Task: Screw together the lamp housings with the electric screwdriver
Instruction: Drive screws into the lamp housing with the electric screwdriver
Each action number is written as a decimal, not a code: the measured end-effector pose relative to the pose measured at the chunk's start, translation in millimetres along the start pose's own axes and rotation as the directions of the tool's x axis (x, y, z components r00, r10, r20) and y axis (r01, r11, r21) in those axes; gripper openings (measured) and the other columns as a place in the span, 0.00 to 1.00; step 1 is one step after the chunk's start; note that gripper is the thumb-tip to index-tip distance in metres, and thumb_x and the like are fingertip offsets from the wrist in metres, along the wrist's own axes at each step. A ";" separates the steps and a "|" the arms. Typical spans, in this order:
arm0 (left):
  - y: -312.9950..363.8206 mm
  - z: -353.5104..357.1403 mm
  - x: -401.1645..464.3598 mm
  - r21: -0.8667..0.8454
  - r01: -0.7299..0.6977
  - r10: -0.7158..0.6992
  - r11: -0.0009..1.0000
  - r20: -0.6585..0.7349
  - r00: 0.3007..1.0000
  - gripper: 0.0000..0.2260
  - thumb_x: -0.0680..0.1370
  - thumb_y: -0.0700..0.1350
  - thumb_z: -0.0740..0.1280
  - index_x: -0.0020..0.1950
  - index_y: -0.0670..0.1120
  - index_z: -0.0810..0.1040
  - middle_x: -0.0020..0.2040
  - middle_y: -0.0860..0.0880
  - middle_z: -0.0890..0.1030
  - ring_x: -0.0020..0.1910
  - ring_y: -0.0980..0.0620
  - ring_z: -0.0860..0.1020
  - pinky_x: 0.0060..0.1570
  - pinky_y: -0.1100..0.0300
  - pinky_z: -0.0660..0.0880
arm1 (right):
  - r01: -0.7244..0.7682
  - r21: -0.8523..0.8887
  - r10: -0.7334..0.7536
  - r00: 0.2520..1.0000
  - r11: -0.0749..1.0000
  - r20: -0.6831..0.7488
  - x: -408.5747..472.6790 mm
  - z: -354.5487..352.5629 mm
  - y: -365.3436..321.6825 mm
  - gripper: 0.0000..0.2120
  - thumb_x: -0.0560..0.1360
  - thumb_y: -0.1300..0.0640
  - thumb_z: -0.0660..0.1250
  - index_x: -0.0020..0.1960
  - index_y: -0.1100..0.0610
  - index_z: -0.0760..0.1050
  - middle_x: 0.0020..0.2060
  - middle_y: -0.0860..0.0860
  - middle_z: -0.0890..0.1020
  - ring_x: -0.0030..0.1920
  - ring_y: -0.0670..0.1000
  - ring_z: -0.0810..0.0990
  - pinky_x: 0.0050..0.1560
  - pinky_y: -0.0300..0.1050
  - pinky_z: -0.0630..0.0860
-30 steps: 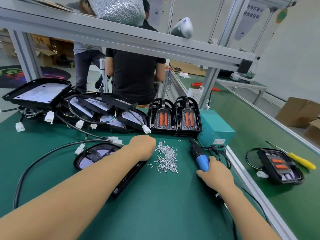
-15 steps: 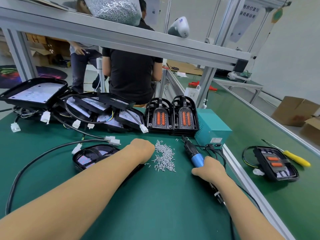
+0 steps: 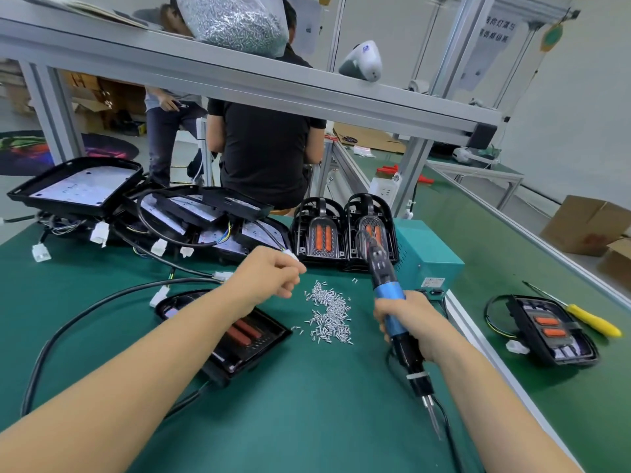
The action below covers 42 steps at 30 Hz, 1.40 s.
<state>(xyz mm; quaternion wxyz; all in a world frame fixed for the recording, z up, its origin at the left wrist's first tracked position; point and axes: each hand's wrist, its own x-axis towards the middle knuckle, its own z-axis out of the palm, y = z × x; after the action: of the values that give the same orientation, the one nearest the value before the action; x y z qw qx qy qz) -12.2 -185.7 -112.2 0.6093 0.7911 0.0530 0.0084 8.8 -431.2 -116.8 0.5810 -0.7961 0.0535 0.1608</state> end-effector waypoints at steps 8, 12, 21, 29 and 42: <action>-8.7 -37.8 -52.8 -0.598 0.114 -0.121 0.793 0.028 0.992 0.04 0.76 0.33 0.65 0.46 0.39 0.79 0.39 0.43 0.84 0.35 0.52 0.83 0.33 0.63 0.79 | 0.343 0.555 -0.353 0.931 0.758 -0.092 -24.5 27.6 -50.6 0.12 0.68 0.70 0.67 0.47 0.57 0.75 0.25 0.51 0.74 0.25 0.48 0.72 0.27 0.39 0.73; -11.6 -44.1 -66.7 -0.671 0.133 -0.166 0.730 0.015 0.986 0.04 0.76 0.34 0.65 0.46 0.39 0.79 0.37 0.45 0.80 0.31 0.55 0.80 0.31 0.64 0.78 | 0.405 0.809 -0.373 0.893 0.426 -0.251 -37.2 45.3 -74.9 0.12 0.73 0.71 0.61 0.43 0.54 0.71 0.26 0.49 0.74 0.25 0.47 0.73 0.30 0.36 0.72; -16.4 -41.8 -81.8 -0.809 0.187 -0.192 0.558 0.093 0.977 0.08 0.73 0.33 0.65 0.52 0.37 0.77 0.36 0.45 0.82 0.30 0.54 0.80 0.31 0.65 0.79 | 0.426 0.901 -0.411 0.838 0.081 -0.359 -60.0 84.2 -104.0 0.10 0.75 0.69 0.58 0.43 0.54 0.69 0.27 0.47 0.71 0.26 0.45 0.70 0.31 0.37 0.71; -12.0 -37.2 -89.1 -0.844 0.160 -0.153 0.512 0.094 0.984 0.12 0.68 0.38 0.68 0.50 0.38 0.76 0.36 0.46 0.82 0.29 0.56 0.79 0.30 0.65 0.78 | 0.461 0.881 -0.416 0.824 0.101 -0.384 -66.8 104.2 -108.3 0.11 0.75 0.69 0.57 0.43 0.54 0.69 0.27 0.47 0.71 0.26 0.45 0.70 0.31 0.36 0.71; -8.4 -29.1 -93.3 -0.864 0.150 -0.160 0.480 0.082 0.984 0.04 0.74 0.36 0.65 0.48 0.38 0.78 0.35 0.46 0.82 0.29 0.55 0.78 0.30 0.65 0.78 | 0.463 0.882 -0.460 0.804 0.086 -0.377 -69.3 102.8 -107.2 0.11 0.75 0.69 0.58 0.44 0.54 0.70 0.27 0.47 0.71 0.26 0.45 0.71 0.32 0.36 0.72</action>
<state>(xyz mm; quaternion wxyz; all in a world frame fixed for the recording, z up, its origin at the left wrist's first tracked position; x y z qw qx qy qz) -107.9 -164.3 -108.0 0.9216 0.3701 0.1155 -0.0174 -47.4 -307.1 -25.5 0.9554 -0.2556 -0.1126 -0.0963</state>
